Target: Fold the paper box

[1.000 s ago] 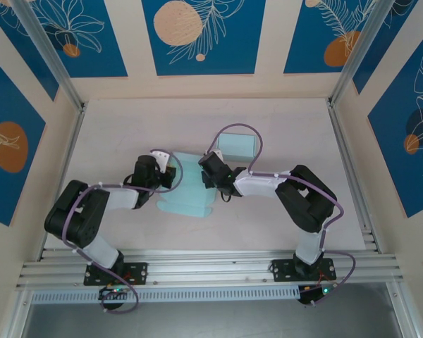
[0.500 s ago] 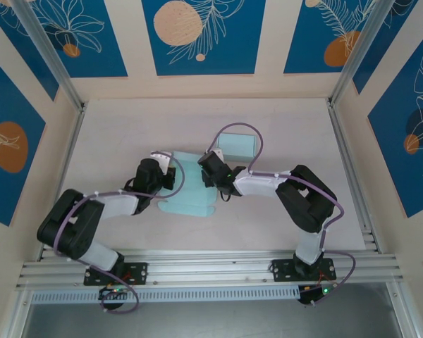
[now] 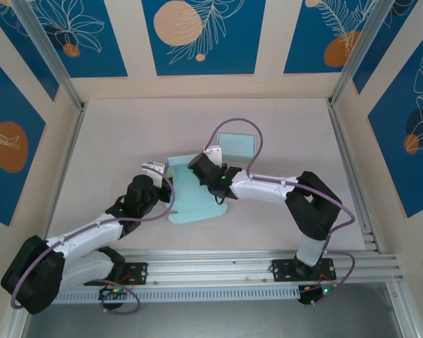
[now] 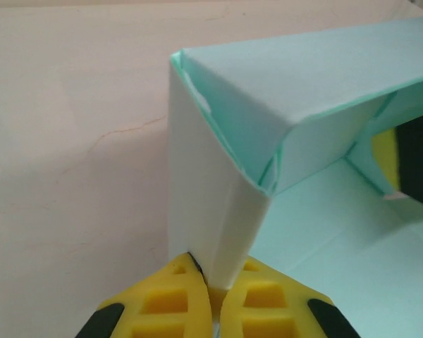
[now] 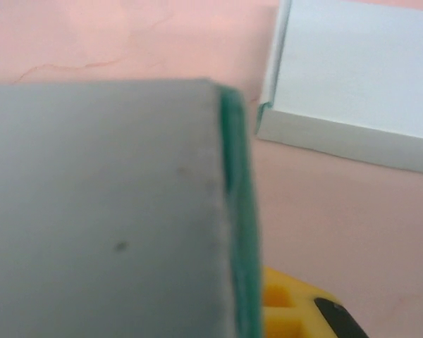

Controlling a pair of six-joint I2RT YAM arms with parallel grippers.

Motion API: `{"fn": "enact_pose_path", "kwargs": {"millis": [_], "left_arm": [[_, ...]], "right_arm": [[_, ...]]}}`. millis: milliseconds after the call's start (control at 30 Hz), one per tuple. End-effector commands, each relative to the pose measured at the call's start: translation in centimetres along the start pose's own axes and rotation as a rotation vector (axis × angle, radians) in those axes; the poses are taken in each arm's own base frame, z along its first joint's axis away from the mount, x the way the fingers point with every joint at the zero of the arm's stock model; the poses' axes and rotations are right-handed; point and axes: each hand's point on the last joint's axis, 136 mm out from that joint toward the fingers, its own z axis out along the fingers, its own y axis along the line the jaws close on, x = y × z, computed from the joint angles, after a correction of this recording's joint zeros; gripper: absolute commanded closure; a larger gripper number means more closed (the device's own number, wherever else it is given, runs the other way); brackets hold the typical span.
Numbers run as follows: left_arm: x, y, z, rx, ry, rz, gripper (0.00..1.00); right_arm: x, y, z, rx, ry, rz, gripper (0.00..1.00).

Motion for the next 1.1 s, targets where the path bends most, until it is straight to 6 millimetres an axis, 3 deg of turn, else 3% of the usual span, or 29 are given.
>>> {"fn": "enact_pose_path", "kwargs": {"millis": [0, 67, 133, 267, 367, 567, 767, 1067], "left_arm": [[-3.8, -0.2, -1.1, -0.036, -0.166, -0.042, 1.00], [-4.4, -0.2, -0.9, -0.049, -0.194, -0.035, 1.00], [-5.1, -0.3, -0.7, -0.060, -0.218, -0.030, 1.00], [-6.4, 0.0, -0.1, -0.111, -0.273, -0.036, 1.00], [-7.3, 0.7, 0.0, -0.178, -0.326, -0.054, 1.00], [-8.4, 2.6, 0.5, -0.382, -0.357, -0.087, 1.00], [-7.6, 6.3, -0.4, -0.656, -0.329, -0.177, 1.00], [-7.1, 4.3, 1.6, -0.495, -0.215, -0.186, 0.95]], "right_arm": [[-0.2, -8.6, -2.3, 0.487, -0.081, 0.053, 1.00], [-0.6, -8.3, -3.8, 0.539, -0.107, 0.003, 1.00], [-0.7, -6.0, -3.9, 0.490, -0.110, -0.094, 1.00], [0.6, -1.3, -3.1, 0.272, -0.084, -0.176, 1.00], [1.3, 0.9, -2.8, 0.100, -0.067, -0.148, 1.00], [0.6, 1.8, -3.1, 0.073, -0.071, -0.120, 1.00], [0.8, 0.7, -2.9, 0.128, -0.046, -0.062, 1.00], [0.9, 1.1, -1.6, 0.074, 0.022, -0.052, 1.00]]}}
